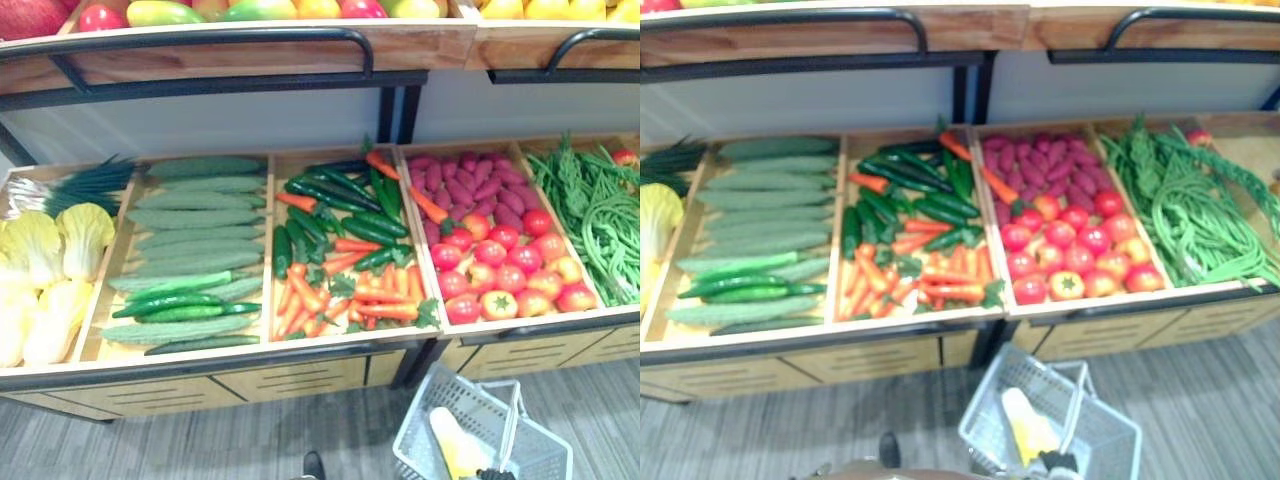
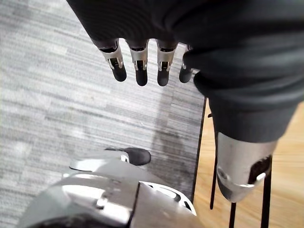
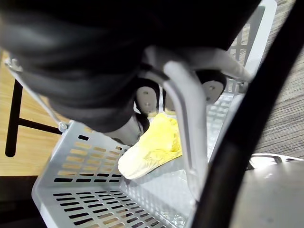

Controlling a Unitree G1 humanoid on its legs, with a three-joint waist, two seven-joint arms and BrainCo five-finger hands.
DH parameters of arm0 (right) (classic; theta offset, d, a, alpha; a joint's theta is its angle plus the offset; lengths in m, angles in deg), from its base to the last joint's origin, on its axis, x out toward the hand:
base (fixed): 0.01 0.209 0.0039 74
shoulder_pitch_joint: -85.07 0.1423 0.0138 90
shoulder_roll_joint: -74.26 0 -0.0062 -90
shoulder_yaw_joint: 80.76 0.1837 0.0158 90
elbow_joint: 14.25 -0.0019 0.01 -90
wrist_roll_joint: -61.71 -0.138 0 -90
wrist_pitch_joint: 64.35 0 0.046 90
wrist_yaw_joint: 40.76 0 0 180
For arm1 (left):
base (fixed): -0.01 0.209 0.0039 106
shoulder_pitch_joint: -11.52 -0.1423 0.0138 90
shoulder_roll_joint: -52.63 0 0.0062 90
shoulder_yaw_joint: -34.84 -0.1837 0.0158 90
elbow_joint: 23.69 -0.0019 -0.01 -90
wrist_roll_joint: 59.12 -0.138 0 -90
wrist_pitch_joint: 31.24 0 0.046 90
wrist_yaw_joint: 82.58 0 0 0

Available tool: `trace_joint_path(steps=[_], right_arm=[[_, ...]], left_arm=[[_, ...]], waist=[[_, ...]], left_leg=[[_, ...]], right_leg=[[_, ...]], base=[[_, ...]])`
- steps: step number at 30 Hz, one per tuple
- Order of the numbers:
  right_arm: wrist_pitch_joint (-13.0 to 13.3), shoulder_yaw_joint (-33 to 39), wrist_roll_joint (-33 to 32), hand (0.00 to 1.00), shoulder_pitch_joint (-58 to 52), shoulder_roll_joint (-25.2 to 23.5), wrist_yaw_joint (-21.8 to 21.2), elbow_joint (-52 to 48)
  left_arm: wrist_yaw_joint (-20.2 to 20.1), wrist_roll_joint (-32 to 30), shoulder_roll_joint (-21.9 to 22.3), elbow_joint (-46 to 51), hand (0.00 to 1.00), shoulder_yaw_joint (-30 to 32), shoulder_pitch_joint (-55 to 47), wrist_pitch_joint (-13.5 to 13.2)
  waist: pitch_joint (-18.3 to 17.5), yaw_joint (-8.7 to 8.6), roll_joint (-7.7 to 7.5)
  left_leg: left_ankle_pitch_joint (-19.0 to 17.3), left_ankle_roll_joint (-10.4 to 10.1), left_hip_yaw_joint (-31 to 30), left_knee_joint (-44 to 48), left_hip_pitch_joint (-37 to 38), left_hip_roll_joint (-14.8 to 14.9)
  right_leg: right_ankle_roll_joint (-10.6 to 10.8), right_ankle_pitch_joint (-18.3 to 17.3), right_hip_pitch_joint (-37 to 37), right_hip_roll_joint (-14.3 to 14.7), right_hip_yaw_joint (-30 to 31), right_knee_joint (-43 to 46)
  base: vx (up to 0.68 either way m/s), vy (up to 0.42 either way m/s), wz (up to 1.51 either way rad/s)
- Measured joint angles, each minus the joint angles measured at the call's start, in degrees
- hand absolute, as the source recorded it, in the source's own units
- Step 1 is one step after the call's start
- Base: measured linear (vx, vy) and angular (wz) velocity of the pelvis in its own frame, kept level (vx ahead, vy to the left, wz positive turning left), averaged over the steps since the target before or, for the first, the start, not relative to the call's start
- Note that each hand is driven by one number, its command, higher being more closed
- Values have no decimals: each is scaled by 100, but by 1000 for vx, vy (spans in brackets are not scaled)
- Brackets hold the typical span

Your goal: Pick vegetable in the basket

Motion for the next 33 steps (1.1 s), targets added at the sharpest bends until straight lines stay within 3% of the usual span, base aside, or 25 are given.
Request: trace_joint_path(steps=[3,8,13,15,19,26,29,33], right_arm=[[3,2,16,100,12,0,1,-2],[5,-16,110,100,-7,-12,44,-10],[54,-213,99,100,-92,-25,150,-16],[96,-301,91,100,-131,-22,183,-23],[185,-475,86,100,-201,18,229,-26],[280,-529,-18,100,-300,37,174,-64],[282,-545,-21,100,-372,54,134,-115],[297,-574,-23,100,-395,166,92,-148]], left_arm=[[170,282,73,196,0,327,14,-98],[1208,235,541,1905,0,1431,-27,-295],[2371,-1175,615,4106,0,1706,-62,-380],[2768,-2223,562,5153,0,1707,-190,-329],[3240,-3497,76,5843,0,1671,-155,-220],[3171,-4518,-741,6776,0,942,-159,-220],[2896,-4922,-1276,6869,0,361,-136,-362],[2283,-5136,-2424,6849,0,-892,6,-817]], waist=[[-19,1,-31],[-65,19,-102],[-185,56,-125],[-229,92,-95],[-311,120,-14],[-325,125,12],[-367,113,62],[-362,79,105]], left_leg=[[-36,-29,20,0,-4,11],[-68,-59,-22,1,-12,9],[-86,-85,-120,1,24,57],[-96,-99,-115,1,93,103],[-108,-121,-43,0,195,237],[-124,-177,47,0,187,324],[-121,-179,120,0,119,342],[-91,-197,227,0,90,349]], right_leg=[[-46,-26,-23,12,33,-2],[-145,-81,-15,39,208,14],[-224,-124,29,99,345,111],[-303,-139,43,127,410,222],[-368,-106,43,233,630,294],[-361,-108,15,305,689,153],[-356,-112,-67,314,789,71],[-348,-109,-132,312,920,-10]], base=[[54,-29,-5],[61,-19,8],[42,-32,10],[38,-38,-1],[6,-45,-9],[-45,-44,-13],[-43,-21,-14],[-4,-4,-14]])
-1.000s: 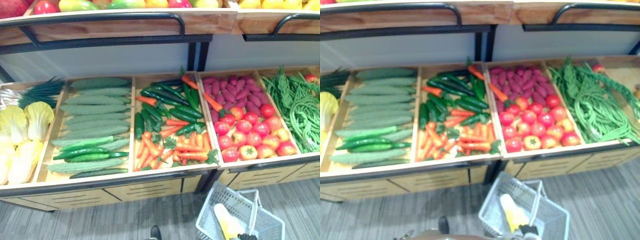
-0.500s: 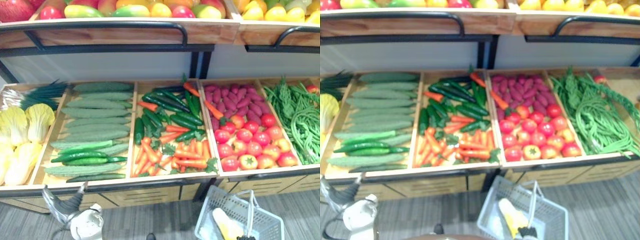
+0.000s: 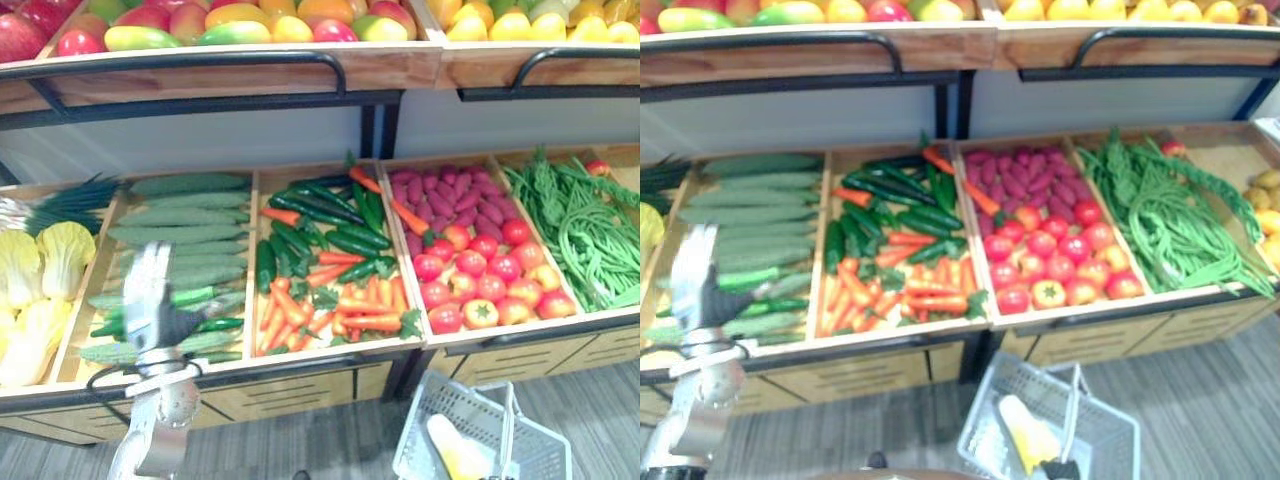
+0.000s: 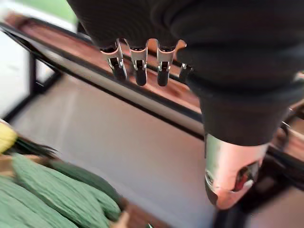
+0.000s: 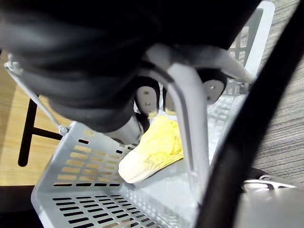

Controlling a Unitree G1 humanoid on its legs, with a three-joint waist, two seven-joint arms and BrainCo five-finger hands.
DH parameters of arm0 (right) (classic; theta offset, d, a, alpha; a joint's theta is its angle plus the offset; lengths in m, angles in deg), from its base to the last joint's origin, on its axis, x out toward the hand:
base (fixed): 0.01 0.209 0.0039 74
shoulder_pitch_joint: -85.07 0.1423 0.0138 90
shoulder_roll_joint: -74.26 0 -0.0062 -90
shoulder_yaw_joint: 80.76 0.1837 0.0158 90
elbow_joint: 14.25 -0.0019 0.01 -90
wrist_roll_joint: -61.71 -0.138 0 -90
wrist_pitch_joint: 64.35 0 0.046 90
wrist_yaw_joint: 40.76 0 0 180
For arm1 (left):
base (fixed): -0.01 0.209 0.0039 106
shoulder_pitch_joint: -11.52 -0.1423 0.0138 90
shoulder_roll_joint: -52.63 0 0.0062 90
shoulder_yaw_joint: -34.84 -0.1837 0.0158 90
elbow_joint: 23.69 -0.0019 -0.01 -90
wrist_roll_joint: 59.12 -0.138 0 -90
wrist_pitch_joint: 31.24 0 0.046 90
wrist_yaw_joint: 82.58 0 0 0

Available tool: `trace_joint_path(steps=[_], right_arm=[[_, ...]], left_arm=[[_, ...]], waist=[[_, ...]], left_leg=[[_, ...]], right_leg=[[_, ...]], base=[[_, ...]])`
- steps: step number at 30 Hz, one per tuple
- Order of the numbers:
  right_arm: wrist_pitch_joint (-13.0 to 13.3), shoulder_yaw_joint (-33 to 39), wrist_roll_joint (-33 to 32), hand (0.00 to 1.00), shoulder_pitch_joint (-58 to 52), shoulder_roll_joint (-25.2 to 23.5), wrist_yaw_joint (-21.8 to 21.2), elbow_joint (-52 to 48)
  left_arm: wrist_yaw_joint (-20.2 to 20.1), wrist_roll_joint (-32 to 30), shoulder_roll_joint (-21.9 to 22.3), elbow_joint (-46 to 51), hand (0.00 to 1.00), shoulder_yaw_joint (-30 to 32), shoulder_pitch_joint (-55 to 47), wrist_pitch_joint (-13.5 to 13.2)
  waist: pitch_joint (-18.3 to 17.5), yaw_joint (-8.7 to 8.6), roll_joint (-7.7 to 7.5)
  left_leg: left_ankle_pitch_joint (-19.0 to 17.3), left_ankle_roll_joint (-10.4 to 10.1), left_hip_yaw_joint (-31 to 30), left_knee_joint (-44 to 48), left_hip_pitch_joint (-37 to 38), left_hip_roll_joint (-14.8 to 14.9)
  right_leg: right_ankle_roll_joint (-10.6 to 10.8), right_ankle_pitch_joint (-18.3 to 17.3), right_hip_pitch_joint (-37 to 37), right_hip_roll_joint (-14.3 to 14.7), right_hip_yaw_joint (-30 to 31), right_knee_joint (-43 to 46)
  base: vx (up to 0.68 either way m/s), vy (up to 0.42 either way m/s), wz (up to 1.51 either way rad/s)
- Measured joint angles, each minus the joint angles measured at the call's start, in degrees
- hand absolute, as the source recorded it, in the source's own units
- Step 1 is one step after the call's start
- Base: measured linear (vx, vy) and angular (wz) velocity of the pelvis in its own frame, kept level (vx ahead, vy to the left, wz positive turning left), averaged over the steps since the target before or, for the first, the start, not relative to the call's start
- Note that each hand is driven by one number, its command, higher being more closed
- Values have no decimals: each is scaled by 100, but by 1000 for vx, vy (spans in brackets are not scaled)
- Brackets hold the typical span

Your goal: Pick vegetable in the basket

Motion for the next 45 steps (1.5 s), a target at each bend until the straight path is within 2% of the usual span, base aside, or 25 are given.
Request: trace_joint_path(steps=[1,2,3,5,10,12,15,16,20,33,45], right_arm=[[-2,0,-1,100,-12,10,-17,-49],[-1,-3,0,100,-13,13,-25,-76],[35,-52,1,100,11,36,-54,-98],[76,-120,1,100,53,76,-63,-105],[110,-179,0,100,102,106,-63,-159],[114,-245,0,100,103,133,-61,-198],[125,-365,0,100,127,198,-64,-314],[141,-389,2,100,129,225,-63,-325],[132,-370,1,100,105,237,-52,-332],[98,-107,-50,100,48,289,-10,-361],[75,-79,-146,100,52,332,1,-525]], left_arm=[[-290,-7,-450,-73,0,-469,136,-258],[-398,-8,-659,-132,0,-703,214,-371],[-629,-65,-1004,-308,0,-1184,362,-621],[-874,-160,-1157,-536,0,-1524,476,-784],[-1425,-122,-1421,-1084,0,-2138,878,-864],[-1511,-110,-1423,-1227,0,-2352,1065,-873],[-1678,-108,-1402,-1635,0,-2584,1302,-905],[-1685,-110,-1379,-1917,0,-2662,1397,-885],[-1685,-114,-1336,-2289,0,-2749,1586,-770],[-1666,-136,-684,-3268,0,-2732,2195,-275],[-1663,-118,-256,-3724,0,-2604,2526,-105]], waist=[[0,-24,11],[-2,-38,16],[-10,-116,30],[-16,-171,64],[23,-290,121],[39,-304,167],[81,-441,245],[97,-515,266],[103,-584,278],[154,-582,363],[256,-591,471]], left_leg=[[-1,-2,30,0,3,3],[-1,-2,58,0,5,5],[7,-10,144,0,26,11],[2,-16,321,1,44,21],[-1,-22,855,1,209,78],[-2,-23,1000,0,233,105],[-9,-33,1218,0,241,166],[-23,-53,1292,0,280,203],[-56,-99,1405,1,309,245],[-66,-113,1739,2,341,244],[-65,-115,1852,2,263,283]], right_leg=[[8,5,-13,-1,40,-3],[14,8,-26,-1,55,-3],[42,25,-59,5,143,-2],[81,48,-149,6,328,4],[142,93,-344,20,840,38],[154,101,-437,40,998,72],[173,119,-546,97,1176,111],[146,158,-610,139,1296,110],[151,180,-659,181,1405,109],[153,240,-842,207,1759,130],[152,286,-1063,256,1903,170]], base=[[15,0,-9],[25,-1,-20],[25,-2,-23],[40,10,-43],[31,10,-52],[7,-10,-45],[-8,-12,-36],[-22,-12,-34],[-21,-6,-22],[-3,3,-13],[-7,-7,-6]])
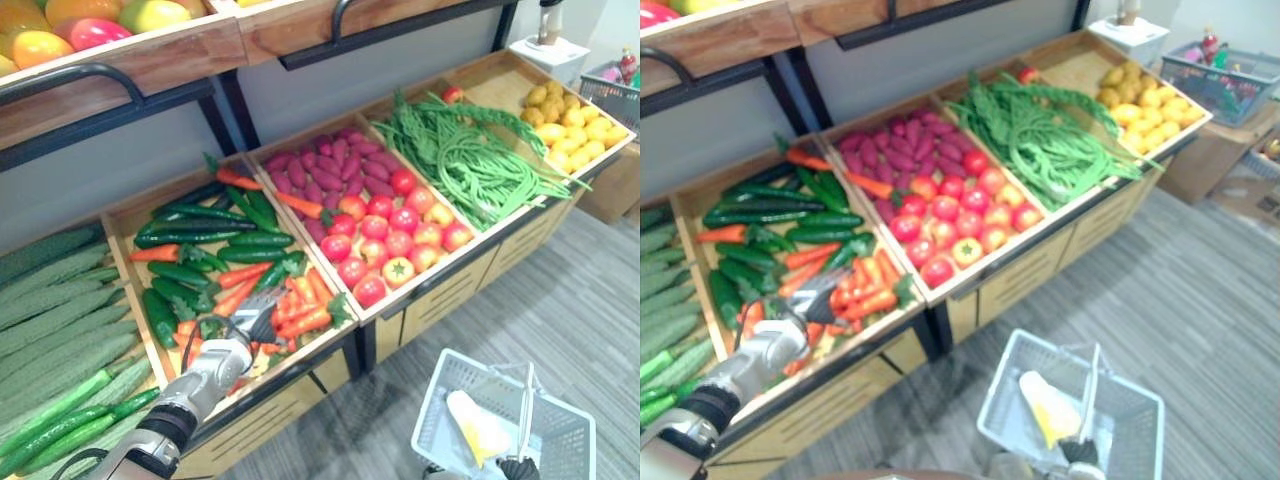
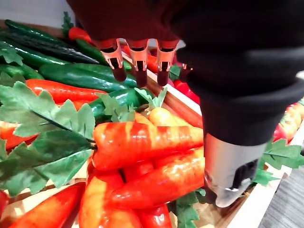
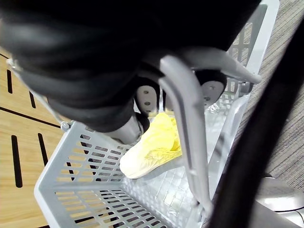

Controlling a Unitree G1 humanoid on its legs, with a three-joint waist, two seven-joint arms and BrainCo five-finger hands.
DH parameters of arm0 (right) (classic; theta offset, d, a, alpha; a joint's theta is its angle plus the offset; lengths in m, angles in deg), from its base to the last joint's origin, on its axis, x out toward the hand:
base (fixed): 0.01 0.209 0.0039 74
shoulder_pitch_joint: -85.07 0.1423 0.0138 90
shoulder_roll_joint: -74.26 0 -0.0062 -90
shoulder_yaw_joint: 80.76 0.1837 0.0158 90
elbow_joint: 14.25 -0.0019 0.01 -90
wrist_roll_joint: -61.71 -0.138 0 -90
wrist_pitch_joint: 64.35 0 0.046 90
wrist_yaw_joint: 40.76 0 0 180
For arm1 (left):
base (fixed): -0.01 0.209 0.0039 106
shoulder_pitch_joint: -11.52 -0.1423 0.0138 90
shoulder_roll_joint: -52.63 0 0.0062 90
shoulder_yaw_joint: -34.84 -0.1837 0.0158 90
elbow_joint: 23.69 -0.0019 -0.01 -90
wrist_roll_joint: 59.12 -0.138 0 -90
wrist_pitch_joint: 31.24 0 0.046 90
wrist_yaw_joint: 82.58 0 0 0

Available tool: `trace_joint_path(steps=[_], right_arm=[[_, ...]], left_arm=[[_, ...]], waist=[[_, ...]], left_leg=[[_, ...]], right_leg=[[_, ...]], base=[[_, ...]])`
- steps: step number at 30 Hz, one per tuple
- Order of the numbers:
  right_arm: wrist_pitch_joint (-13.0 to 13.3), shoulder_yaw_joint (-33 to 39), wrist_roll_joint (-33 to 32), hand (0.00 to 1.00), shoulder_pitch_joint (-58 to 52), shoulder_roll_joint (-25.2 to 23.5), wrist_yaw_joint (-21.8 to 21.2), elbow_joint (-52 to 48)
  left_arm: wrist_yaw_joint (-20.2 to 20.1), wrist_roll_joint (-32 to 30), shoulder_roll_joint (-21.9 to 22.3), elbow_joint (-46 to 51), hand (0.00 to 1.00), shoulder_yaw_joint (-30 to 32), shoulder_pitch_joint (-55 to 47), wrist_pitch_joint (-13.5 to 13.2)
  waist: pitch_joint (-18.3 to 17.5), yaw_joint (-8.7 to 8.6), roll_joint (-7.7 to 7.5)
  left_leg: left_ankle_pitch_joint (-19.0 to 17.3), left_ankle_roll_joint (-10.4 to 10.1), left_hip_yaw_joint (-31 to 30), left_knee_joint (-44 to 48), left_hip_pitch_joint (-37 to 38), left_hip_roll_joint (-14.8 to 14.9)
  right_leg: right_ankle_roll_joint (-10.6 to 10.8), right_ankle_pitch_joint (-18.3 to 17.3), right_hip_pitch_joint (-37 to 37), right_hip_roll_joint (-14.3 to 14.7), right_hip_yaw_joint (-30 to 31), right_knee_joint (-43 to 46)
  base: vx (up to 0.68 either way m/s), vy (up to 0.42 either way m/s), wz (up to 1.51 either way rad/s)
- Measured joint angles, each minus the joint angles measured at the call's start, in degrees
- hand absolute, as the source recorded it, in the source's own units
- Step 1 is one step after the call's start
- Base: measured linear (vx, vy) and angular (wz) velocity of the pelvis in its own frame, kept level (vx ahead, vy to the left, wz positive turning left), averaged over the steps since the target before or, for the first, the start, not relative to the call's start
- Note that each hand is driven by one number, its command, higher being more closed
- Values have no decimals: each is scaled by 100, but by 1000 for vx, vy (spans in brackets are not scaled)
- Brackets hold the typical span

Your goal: Pick vegetable in the basket

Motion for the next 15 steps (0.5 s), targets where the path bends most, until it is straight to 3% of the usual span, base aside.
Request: trace_joint_path(steps=[15], right_arm=[[2,18,-24,100,244,4,38,-34]], left_arm=[[59,2,228,-1139,0,368,362,324]], waist=[[250,-127,35]], left_leg=[[3,-1,230,35,-170,10]], right_leg=[[30,187,-295,42,250,-77]], base=[[-1,-4,-9]])
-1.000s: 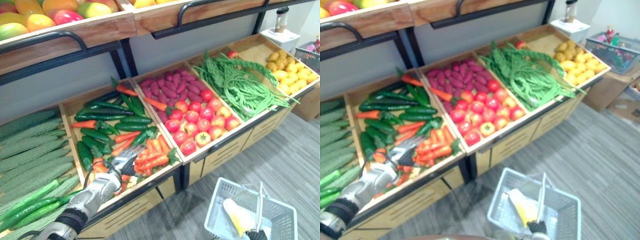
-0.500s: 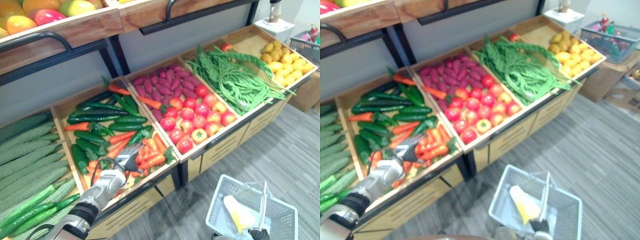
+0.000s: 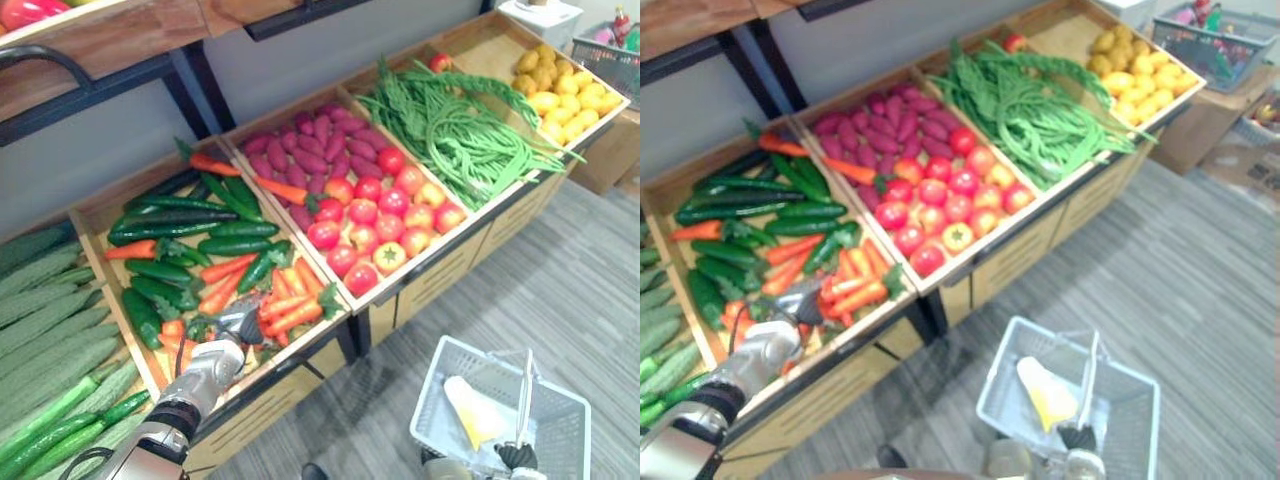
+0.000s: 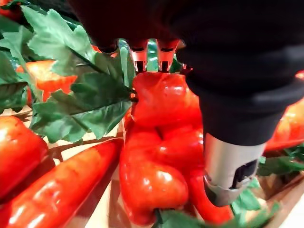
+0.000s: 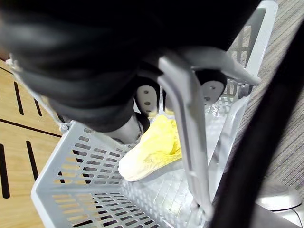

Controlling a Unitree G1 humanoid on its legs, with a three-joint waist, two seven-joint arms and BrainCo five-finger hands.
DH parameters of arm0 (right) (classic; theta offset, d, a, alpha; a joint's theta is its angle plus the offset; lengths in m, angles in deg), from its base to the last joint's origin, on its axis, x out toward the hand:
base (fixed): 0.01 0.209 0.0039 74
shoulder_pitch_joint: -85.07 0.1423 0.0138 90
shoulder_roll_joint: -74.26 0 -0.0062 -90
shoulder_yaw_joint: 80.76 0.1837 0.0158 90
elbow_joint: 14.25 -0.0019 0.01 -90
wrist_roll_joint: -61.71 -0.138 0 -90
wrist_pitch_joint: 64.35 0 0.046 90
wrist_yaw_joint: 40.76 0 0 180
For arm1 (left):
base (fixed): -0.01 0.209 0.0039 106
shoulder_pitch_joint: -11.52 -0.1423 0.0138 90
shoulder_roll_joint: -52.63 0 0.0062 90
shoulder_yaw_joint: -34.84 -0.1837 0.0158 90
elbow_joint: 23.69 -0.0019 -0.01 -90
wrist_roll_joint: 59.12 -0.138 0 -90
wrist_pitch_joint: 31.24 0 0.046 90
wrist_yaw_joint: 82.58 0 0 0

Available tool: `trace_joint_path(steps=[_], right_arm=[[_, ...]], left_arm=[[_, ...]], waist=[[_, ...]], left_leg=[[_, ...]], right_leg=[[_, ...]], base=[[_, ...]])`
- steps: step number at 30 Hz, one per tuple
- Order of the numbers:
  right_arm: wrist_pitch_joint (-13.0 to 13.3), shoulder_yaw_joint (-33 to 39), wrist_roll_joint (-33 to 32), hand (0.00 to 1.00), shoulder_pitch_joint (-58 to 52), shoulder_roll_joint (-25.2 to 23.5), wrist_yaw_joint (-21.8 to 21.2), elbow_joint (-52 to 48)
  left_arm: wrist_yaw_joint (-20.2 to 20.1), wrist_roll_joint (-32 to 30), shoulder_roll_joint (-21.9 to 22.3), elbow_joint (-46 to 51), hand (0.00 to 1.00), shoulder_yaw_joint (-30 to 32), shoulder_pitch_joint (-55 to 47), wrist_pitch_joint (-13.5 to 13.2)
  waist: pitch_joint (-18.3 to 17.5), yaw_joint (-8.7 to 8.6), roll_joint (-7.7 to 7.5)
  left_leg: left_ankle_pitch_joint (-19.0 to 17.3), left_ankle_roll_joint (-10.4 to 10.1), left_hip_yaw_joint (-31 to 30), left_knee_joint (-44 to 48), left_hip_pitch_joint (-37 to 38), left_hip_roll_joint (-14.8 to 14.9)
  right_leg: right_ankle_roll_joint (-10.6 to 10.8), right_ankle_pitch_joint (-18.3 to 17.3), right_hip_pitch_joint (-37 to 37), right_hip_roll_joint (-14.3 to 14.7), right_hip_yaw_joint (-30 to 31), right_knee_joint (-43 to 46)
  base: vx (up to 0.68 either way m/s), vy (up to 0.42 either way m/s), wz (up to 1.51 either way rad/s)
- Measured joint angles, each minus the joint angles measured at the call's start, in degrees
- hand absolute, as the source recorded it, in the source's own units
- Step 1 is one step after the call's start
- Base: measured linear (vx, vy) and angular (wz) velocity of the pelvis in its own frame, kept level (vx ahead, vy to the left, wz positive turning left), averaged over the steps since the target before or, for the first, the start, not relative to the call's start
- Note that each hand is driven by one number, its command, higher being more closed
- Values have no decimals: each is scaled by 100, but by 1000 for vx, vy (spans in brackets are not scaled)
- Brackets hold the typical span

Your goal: Pick vegetable in the basket

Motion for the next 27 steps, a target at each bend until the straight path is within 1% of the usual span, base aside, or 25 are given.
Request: trace_joint_path(steps=[2,3,6,10,13,21,27], right_arm=[[2,-10,-6,100,5,0,1,0],[9,-10,-6,100,5,2,4,-7],[7,-3,-54,100,3,3,14,-6],[17,1,-55,100,4,6,16,-26],[20,-10,-55,100,32,5,18,-38],[10,9,-55,100,30,50,35,-25],[0,10,-52,100,2,97,30,-20]], left_arm=[[3,1,18,-121,0,83,24,32],[18,6,60,-203,100,184,56,60],[62,7,125,-208,100,247,130,118],[106,7,198,-213,100,355,205,132],[102,6,211,-356,100,351,206,130],[96,6,254,-415,100,346,202,113],[89,5,291,-408,100,343,202,111]], waist=[[3,-1,3],[27,-8,14],[64,-48,2],[115,-71,-4],[118,-157,-1],[128,-157,12],[131,-177,17]], left_leg=[[0,0,80,0,-4,1],[1,-2,88,0,-6,5],[1,-2,87,0,-2,8],[1,-3,107,-5,-7,6],[1,-2,147,-10,-62,1],[4,2,211,-6,-19,3],[12,8,49,-33,23,-3]], right_leg=[[-3,27,-65,11,78,3],[0,45,-85,17,96,1],[12,54,-87,17,96,1],[17,94,-147,19,128,4],[26,137,-211,24,195,-8],[44,173,-209,38,260,-8],[44,172,-53,5,100,-55]], base=[[-24,-13,-22],[-28,-23,-12],[-30,-22,-2],[-46,-21,-5],[-33,-17,-9],[-9,-7,-5],[-18,-20,10]])
